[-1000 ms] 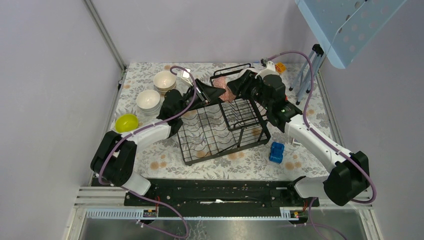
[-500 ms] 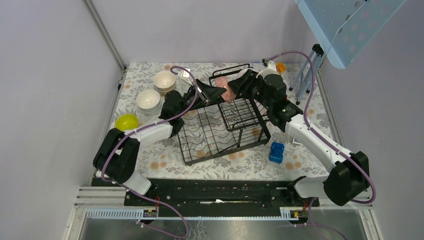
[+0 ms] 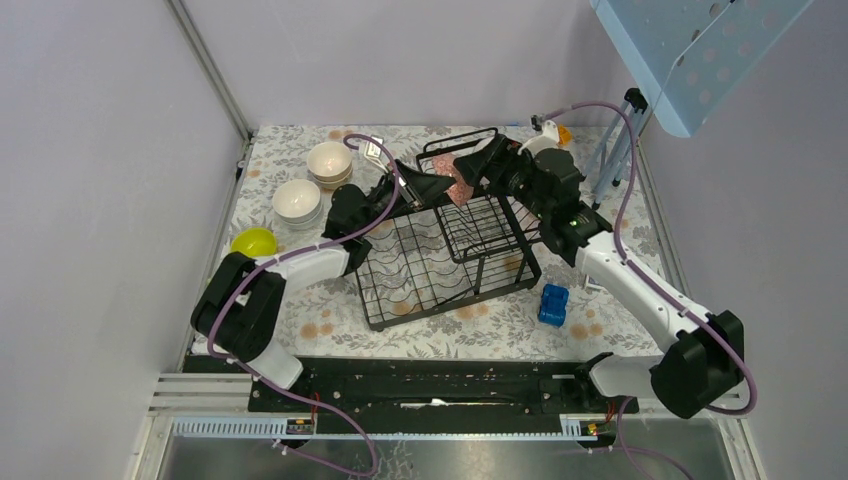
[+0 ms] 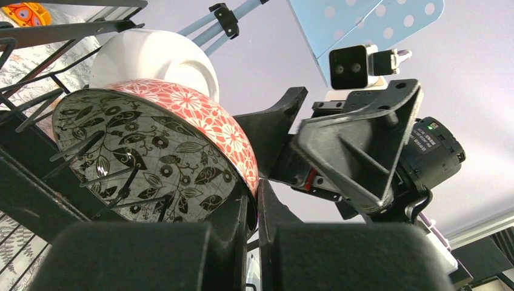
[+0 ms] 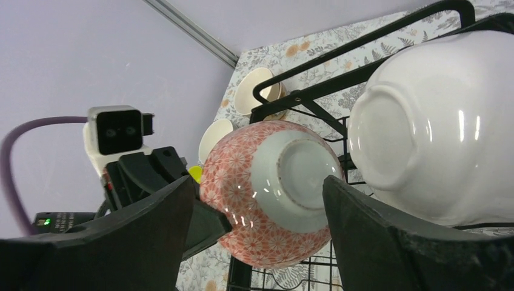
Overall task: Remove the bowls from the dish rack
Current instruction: Pick up the bowl from the dish rack.
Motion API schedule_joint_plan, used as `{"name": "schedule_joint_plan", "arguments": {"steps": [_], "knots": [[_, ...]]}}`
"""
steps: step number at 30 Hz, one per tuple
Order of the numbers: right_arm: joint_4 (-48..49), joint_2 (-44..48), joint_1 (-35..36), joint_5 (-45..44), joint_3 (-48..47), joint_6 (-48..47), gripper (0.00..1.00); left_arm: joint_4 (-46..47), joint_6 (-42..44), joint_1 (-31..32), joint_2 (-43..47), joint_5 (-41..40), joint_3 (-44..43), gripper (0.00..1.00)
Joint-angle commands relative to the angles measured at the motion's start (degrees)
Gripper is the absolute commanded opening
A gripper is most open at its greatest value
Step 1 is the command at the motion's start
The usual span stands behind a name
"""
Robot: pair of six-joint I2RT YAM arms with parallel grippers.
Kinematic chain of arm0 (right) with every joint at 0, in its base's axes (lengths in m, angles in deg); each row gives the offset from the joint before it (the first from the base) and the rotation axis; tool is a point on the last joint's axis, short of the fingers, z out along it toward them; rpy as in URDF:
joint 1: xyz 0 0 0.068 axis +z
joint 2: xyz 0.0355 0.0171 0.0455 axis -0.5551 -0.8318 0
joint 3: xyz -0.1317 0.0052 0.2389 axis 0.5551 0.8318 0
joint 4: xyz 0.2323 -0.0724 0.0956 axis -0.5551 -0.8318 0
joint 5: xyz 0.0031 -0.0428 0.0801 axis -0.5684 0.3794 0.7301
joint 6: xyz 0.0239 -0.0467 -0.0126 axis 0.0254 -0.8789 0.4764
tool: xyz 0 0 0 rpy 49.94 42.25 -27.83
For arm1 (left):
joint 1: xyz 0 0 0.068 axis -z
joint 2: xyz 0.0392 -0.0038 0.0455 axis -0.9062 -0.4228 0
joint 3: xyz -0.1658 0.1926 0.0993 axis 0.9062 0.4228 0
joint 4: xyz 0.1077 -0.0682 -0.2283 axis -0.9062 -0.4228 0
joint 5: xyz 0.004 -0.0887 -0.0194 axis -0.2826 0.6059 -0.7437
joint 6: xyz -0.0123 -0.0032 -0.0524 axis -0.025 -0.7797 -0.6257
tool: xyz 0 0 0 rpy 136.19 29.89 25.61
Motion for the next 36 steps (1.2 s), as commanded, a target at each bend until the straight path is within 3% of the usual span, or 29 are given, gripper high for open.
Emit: {"name": "schedule_joint_plan", "arguments": {"steps": [1,6,18,28,36], "knots": [[0.40,5.07,-0.48,0.96,-1.29,0.27,0.87,7.83,-0.74,-0.16,-0.53,0.34,0.71,0.00],[0.49,10.56,-0.54,2.06,0.78,2.64,0.94,12.65,-2.00,-0.20,-1.55,-0.13,1.13,0.00],[7.11,27.62,-0.53,7.21,16.51,6.59,0.95,19.76,-4.90,-0.20,-4.33,0.02,-0.95,0.00],[6.17,36.32,-0.49,11.08,25.50,4.45,0.95,25.34,-7.70,-0.21,-5.11,-0.33,-1.21,0.00],[-0.26,43.50,-0.50,14.18,26.75,0.18,0.95,25.20,-8.31,-0.20,-3.69,0.28,-3.15,0.00]]}}
